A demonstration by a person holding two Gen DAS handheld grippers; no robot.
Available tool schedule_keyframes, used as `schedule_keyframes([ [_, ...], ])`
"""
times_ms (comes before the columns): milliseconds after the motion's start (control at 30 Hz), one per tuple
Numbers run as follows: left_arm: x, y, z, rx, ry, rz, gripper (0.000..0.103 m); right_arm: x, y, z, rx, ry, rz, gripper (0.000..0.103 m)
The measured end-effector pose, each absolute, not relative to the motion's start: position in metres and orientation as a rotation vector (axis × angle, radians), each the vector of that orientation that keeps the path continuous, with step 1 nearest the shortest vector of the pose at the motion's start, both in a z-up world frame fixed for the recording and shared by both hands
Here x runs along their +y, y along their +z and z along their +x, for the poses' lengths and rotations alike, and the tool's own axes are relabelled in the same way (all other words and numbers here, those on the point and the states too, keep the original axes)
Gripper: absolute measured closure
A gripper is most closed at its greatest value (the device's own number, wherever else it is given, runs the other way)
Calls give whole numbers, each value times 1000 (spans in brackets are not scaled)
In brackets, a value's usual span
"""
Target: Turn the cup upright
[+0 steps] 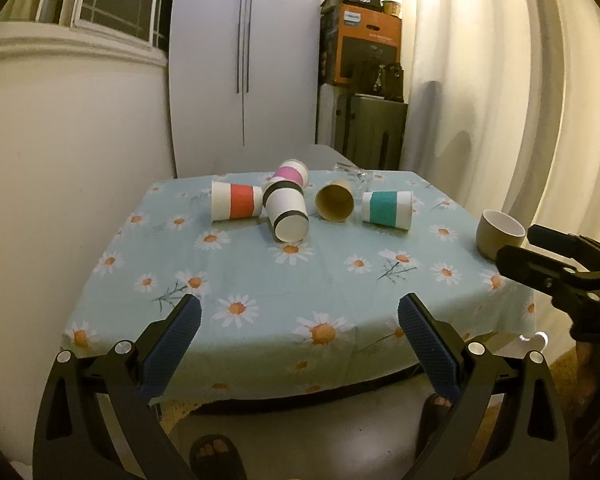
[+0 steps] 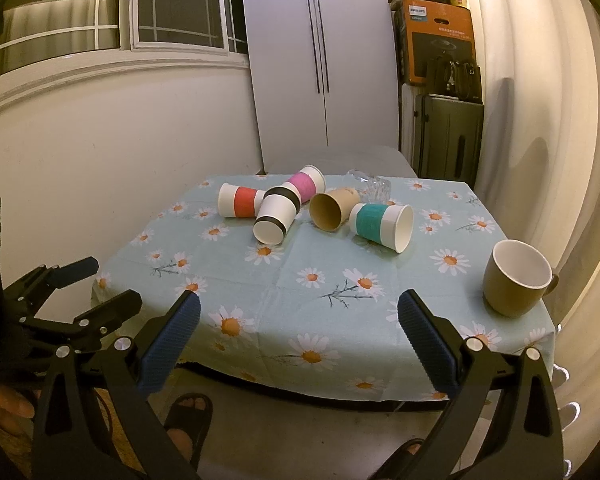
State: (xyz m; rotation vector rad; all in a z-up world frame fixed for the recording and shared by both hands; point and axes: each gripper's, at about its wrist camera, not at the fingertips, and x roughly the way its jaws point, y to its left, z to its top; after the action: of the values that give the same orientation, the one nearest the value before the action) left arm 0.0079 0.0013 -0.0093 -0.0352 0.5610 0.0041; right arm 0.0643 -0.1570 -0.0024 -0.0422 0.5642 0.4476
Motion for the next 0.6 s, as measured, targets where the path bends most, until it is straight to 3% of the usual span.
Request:
schedule_keyframes([
  [300,19,-10,42,715,-9,-150,7,-168,2,83,613,419,22,5],
  [600,23,25,139,847,-29,-147,7,-170,37,125,576,430,40,5],
])
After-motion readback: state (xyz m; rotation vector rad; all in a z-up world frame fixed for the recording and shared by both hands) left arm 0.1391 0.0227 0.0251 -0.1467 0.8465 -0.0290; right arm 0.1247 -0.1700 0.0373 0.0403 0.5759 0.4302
